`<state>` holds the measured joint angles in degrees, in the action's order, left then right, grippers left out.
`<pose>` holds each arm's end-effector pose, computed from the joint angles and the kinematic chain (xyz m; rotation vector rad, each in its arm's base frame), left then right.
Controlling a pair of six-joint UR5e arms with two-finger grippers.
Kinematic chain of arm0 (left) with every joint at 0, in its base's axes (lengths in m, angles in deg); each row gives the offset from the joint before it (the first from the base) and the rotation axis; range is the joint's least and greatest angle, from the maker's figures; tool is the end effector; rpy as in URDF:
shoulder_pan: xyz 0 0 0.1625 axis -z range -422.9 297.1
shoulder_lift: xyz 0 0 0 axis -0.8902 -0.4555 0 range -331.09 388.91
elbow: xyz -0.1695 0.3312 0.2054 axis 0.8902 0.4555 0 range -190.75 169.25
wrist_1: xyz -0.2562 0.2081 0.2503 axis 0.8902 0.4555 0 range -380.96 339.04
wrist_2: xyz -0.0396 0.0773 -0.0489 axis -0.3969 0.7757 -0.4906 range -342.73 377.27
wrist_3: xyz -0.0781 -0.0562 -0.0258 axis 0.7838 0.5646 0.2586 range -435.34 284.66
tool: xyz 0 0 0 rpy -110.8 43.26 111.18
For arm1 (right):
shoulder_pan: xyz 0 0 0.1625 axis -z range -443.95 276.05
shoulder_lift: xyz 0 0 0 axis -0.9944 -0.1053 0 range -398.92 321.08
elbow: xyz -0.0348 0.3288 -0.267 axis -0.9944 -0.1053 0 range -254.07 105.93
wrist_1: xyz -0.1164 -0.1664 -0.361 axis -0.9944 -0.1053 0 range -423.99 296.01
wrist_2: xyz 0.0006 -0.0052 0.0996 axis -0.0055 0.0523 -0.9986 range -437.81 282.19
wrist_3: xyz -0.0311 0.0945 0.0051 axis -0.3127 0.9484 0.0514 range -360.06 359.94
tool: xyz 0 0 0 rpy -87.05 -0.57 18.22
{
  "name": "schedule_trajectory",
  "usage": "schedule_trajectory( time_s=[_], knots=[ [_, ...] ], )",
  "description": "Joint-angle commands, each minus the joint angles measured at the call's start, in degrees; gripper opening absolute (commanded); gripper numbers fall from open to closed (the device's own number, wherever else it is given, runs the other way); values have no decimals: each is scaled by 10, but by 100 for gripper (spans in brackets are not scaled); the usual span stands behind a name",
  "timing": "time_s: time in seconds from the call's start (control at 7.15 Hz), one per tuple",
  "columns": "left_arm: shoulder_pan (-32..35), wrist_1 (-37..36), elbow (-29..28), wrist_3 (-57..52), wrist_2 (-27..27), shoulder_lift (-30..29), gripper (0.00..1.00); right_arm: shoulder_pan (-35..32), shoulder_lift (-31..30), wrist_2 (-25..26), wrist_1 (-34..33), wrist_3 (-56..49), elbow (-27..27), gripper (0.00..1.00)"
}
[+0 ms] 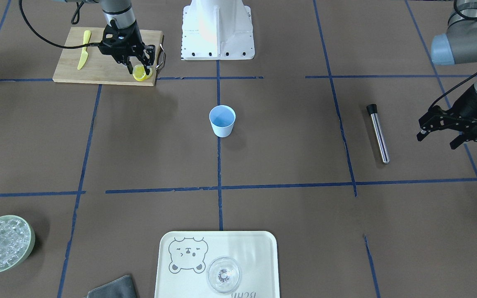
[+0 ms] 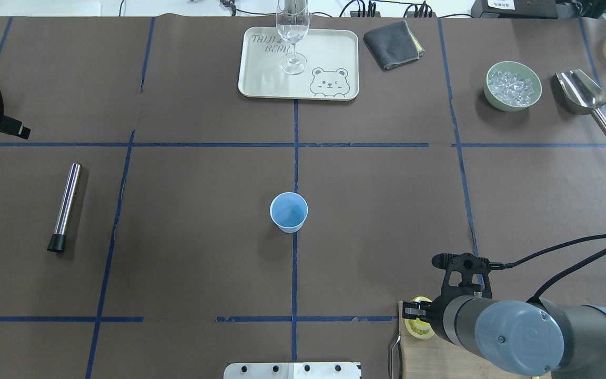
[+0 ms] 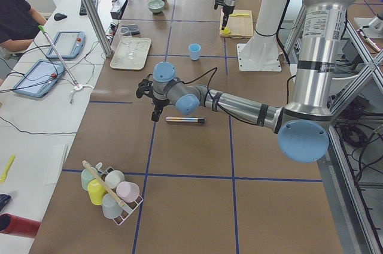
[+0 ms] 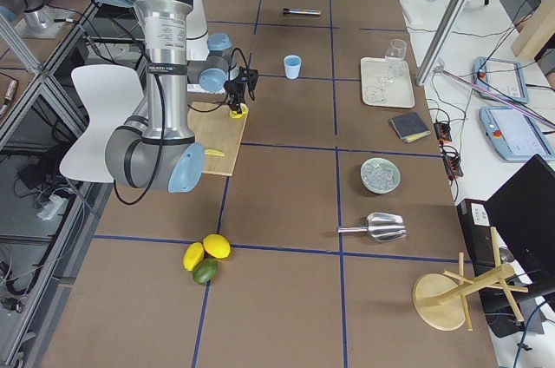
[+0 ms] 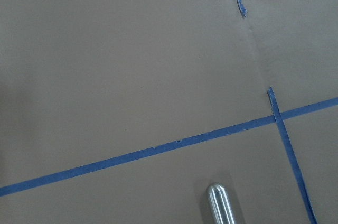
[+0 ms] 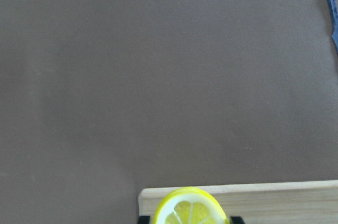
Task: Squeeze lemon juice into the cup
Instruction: 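Lift the lemon slice off the board with the right gripper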
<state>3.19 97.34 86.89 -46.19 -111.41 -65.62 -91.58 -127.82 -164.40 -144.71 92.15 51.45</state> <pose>0.1552 -0.5255 0.4979 0.3182 0.8800 0.1536 -0.4411 -0.1995 0.3510 0.0942 -0.7986 0.1864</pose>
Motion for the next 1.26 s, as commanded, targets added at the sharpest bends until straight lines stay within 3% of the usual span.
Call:
schedule_trajectory(
  time_s=[0.0, 0.56, 0.84, 1.12],
  knots=[
    [0, 0, 0, 1, 0, 0, 100, -8, -2, -6, -1, 0, 13, 57],
    [0, 0, 0, 1, 0, 0, 100, -42, 6, -42, -3, -2, 31, 57],
    [0, 0, 0, 1, 0, 0, 100, -74, 33, -69, -4, -4, 29, 57],
    [0, 0, 1, 1, 0, -1, 100, -100, 99, -81, -44, -5, 18, 58]
  ],
)
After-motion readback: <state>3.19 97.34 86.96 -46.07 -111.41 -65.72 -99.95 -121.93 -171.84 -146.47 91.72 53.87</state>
